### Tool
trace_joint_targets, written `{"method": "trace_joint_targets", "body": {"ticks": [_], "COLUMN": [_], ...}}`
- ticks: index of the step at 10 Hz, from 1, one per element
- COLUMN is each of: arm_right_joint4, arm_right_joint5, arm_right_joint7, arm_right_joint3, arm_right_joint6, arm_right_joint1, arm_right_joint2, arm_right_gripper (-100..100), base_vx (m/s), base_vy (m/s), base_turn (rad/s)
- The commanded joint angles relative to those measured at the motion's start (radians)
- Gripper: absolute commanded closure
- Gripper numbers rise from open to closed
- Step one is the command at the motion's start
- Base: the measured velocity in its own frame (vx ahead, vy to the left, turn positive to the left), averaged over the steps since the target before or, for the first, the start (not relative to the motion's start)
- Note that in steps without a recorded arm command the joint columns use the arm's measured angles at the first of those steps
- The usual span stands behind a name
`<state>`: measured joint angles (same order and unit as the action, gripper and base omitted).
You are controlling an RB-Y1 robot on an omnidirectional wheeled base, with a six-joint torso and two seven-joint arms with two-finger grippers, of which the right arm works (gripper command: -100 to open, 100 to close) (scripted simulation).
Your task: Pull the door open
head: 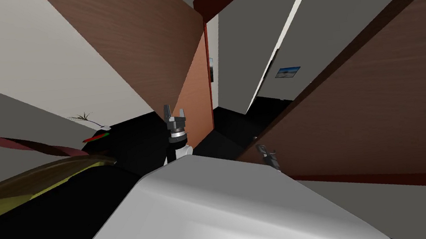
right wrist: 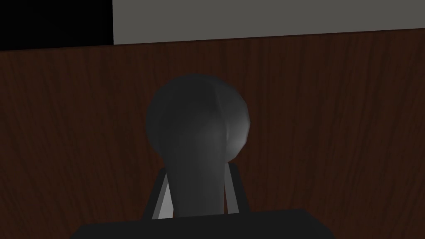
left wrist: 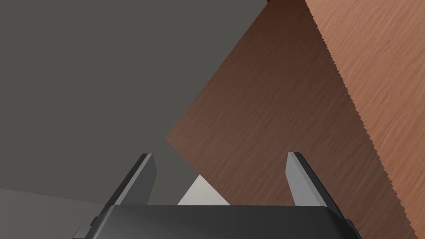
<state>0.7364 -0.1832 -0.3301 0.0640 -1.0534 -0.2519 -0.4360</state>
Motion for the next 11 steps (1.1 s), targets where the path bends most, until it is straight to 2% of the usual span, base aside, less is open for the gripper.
{"method": "trace_joint_targets", "body": {"ticks": [1, 6, 7, 8, 11], "arm_right_joint4": [-0.004, -0.03, -0.032, -0.045, -0.067], "arm_right_joint5": [0.003, 0.01, 0.01, 0.012, 0.013], "arm_right_joint7": [-0.011, -0.042, -0.039, -0.045, -0.054], "arm_right_joint3": [0.01, 0.039, 0.037, 0.044, 0.054], "arm_right_joint6": [-0.03, -0.115, -0.103, -0.121, -0.151], "arm_right_joint1": [-0.018, -0.058, -0.049, -0.051, -0.051], "arm_right_joint2": [-0.01, -0.041, -0.036, -0.04, -0.05], "arm_right_gripper": [100, 100, 100, 100, 100], "base_vx": [-0.246, -0.2, -0.09, -0.154, -0.251], "base_vy": [-0.067, -0.04, -0.012, -0.035, -0.058], "base_turn": [0.196, 0.14, 0.028, 0.167, 0.187]}}
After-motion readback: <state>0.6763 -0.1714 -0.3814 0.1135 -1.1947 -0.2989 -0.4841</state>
